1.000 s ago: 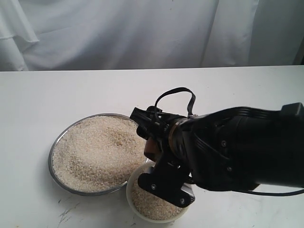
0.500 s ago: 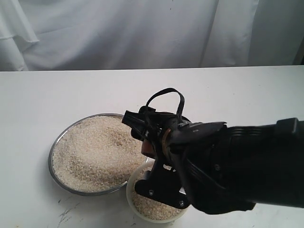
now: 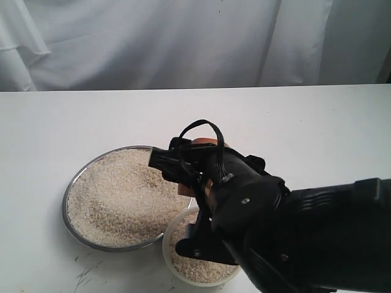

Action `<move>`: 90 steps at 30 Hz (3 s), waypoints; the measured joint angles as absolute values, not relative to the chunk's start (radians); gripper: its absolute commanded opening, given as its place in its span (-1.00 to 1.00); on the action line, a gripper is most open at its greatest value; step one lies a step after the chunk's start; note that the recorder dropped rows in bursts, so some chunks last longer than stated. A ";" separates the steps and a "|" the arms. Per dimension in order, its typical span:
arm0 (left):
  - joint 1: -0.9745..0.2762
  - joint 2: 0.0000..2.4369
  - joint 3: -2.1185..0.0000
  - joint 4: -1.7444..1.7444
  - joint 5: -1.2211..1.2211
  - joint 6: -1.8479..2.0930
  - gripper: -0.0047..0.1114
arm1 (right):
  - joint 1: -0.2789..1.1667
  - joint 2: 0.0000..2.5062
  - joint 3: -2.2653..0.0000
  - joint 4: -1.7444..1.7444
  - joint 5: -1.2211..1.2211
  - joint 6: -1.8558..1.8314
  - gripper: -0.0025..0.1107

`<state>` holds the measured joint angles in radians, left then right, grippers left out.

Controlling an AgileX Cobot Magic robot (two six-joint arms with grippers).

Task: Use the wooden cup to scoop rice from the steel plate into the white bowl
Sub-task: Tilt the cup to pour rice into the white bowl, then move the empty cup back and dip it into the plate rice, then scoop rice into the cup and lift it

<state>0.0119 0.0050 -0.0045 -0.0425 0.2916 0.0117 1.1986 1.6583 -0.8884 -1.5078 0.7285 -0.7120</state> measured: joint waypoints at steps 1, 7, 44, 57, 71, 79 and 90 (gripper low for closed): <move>0.012 0.005 -0.005 -0.042 0.292 0.012 -0.92 | 1.206 1.658 -0.888 -1.512 0.729 -0.711 -0.96; 0.012 0.005 -0.005 -0.042 0.292 0.012 -0.92 | 1.210 1.658 -0.888 -1.518 0.726 -0.625 -0.96; 0.012 0.005 -0.005 -0.042 0.292 0.012 -0.92 | 0.956 2.387 -1.767 -1.382 0.312 -0.504 -0.96; 0.012 0.005 -0.005 -0.042 0.292 0.012 -0.92 | 0.992 2.430 -1.794 -1.444 0.307 -0.632 -0.96; 0.012 0.005 -0.005 -0.042 0.292 0.012 -0.92 | 1.025 2.428 -1.798 -0.825 0.426 -1.183 -0.96; 0.012 0.005 -0.005 -0.042 0.292 0.012 -0.92 | 1.022 2.417 -1.806 -0.557 0.442 -1.326 -0.96; 0.012 0.005 -0.005 -0.042 0.292 0.012 -0.92 | 0.961 2.407 -1.810 -0.182 0.445 -1.504 -0.96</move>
<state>0.0119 0.0050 -0.0045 -0.0425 0.2916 0.0117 0.9607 2.4074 -1.8099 -0.1822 0.4450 -1.5037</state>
